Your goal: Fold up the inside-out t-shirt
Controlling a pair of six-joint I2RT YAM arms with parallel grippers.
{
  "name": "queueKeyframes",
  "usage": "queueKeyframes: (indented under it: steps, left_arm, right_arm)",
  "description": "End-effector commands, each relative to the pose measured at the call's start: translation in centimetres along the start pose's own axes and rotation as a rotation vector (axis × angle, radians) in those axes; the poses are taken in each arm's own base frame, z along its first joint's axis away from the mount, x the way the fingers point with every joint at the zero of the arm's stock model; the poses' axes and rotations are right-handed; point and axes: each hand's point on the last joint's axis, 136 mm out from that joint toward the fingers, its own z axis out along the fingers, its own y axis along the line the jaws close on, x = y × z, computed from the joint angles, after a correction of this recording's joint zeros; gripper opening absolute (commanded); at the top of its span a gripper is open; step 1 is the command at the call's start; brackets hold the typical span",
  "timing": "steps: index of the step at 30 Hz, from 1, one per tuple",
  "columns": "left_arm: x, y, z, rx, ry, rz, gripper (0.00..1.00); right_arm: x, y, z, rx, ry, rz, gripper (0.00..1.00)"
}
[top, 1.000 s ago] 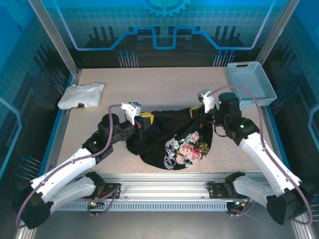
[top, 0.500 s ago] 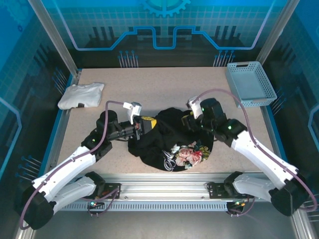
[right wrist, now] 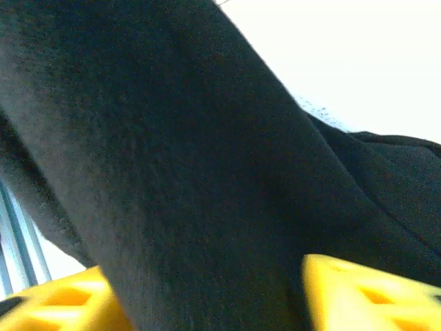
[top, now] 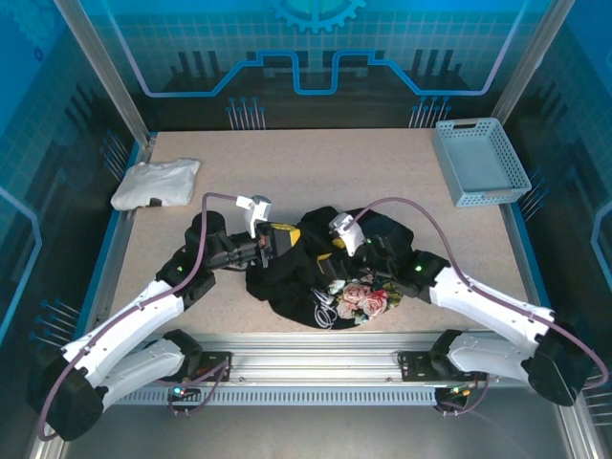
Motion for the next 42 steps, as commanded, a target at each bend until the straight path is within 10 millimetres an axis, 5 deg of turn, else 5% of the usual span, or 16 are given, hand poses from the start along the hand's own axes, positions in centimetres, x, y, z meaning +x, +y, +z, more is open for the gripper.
queueKeyframes:
  steps: [1,3,7,12,18,23,26,30,33,37,42]
  left_arm:
    - [-1.5,0.8,-0.8,-0.080,-0.046,0.020,0.00]
    - [-1.9,3.6,-1.9,-0.256,-0.089,0.001,0.00]
    - [-2.1,9.7,-5.3,-0.652,-0.133,0.048,0.15]
    - [-0.4,11.7,-6.0,-0.777,0.005,0.081,0.33]
    - [0.8,8.1,-6.5,-0.676,0.010,0.123,0.52]
    - [4.5,2.4,-2.9,-0.416,0.106,0.268,0.69]
    - [6.4,2.2,-1.0,-0.395,0.190,0.316,0.76]
    - [6.4,3.2,0.9,-0.420,0.200,0.353,0.83]
    - [5.5,4.8,1.8,-0.490,0.174,0.350,0.82]
    - [5.3,6.4,2.9,-0.448,0.192,0.273,0.59]
    - [5.5,4.9,4.4,-0.200,0.242,0.137,0.39]
  right_arm:
    - [-4.0,1.9,-0.1,-0.110,-0.102,-0.011,0.19]
    - [-3.9,2.2,-0.8,-0.156,-0.099,-0.013,0.00]
    - [-4.3,3.7,-2.9,-0.367,-0.159,0.049,0.00]
    - [-5.7,3.3,-3.4,-0.420,-0.221,0.106,0.00]
    - [-6.5,1.4,-2.3,-0.382,-0.179,0.200,0.00]
    - [-7.0,0.3,-1.8,-0.347,-0.129,0.249,0.00]
    - [-7.2,0.3,-1.9,-0.346,-0.117,0.246,0.00]
    - [-7.3,0.4,-2.3,-0.345,-0.111,0.231,0.00]
    - [-6.6,0.5,-2.7,-0.337,-0.093,0.198,0.00]
    - [-5.9,0.9,-3.7,-0.353,-0.081,0.115,0.00]
    - [-5.0,1.5,-5.0,-0.396,-0.058,-0.007,0.00]
